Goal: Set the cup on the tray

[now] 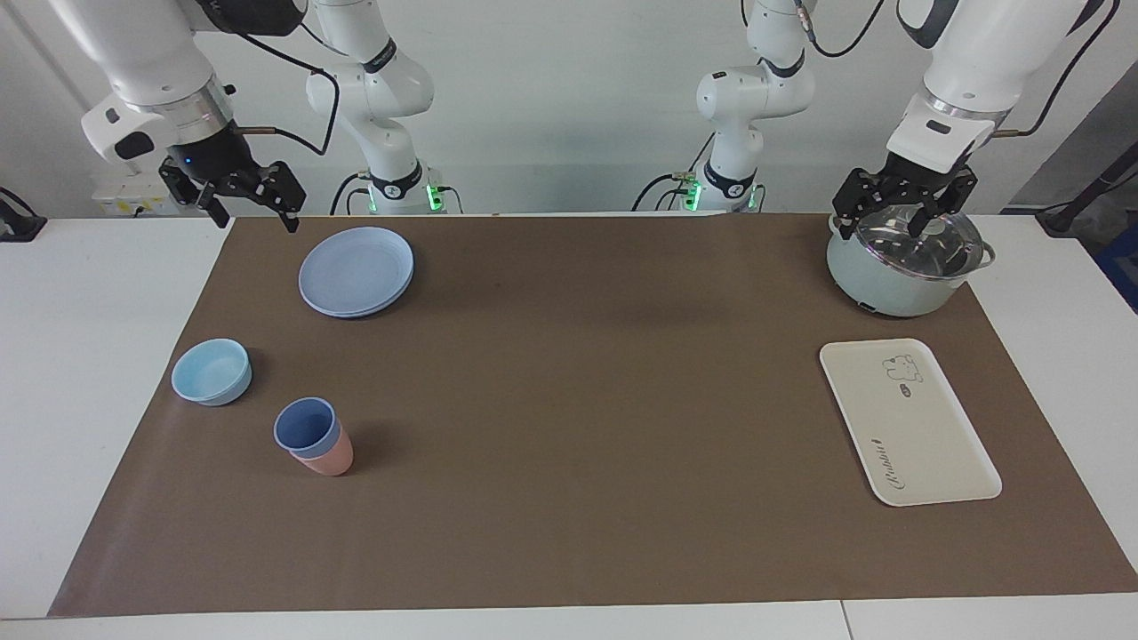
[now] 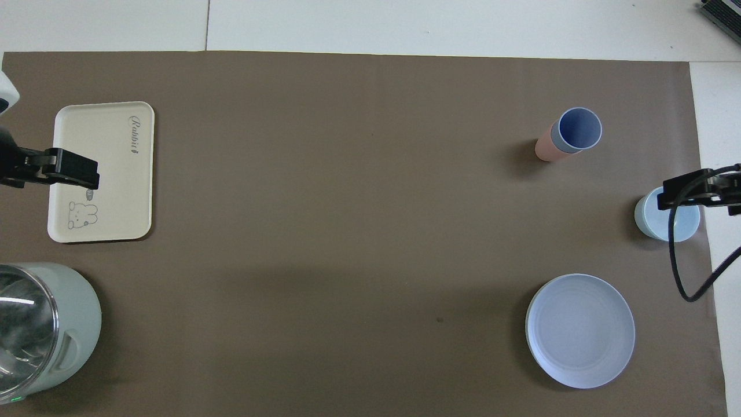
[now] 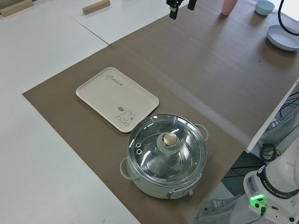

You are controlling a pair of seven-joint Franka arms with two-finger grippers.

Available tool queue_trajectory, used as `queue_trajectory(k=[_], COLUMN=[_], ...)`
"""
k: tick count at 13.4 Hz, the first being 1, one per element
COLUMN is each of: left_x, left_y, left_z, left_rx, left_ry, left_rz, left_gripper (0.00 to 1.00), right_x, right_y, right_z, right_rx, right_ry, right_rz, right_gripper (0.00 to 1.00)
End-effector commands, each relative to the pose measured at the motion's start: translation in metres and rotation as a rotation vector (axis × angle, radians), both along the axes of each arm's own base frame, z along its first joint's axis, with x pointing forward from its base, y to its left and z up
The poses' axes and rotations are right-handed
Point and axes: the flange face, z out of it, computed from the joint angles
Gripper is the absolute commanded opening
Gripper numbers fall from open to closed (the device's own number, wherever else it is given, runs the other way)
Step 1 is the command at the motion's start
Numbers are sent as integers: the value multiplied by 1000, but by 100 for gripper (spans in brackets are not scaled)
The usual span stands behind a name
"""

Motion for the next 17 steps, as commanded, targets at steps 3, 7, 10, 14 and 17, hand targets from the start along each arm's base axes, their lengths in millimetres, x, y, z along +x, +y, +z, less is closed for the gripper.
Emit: queue_trajectory(k=[3, 7, 10, 14, 17], left_x=[-7, -6, -4, -3, -2], left_y=[-4, -4, -4, 0, 1], left_z=[0, -1, -3, -5, -7], left_rx=[27, 26, 26, 24, 23], left_ry=[-7, -27, -38, -54, -61], left_rz=[1, -3, -3, 3, 7], left_gripper=[100, 100, 100, 100, 100], right_x=[-4, -2, 17, 33, 40], right_y=[-6, -17, -34, -82, -122], right_z=[0, -4, -26, -70, -123], right_rx=[21, 21, 5, 120, 267], right_ry=[-3, -30, -183, -351, -496], right_rz=[-5, -2, 156, 370, 548], right_gripper=[100, 100, 100, 100, 100])
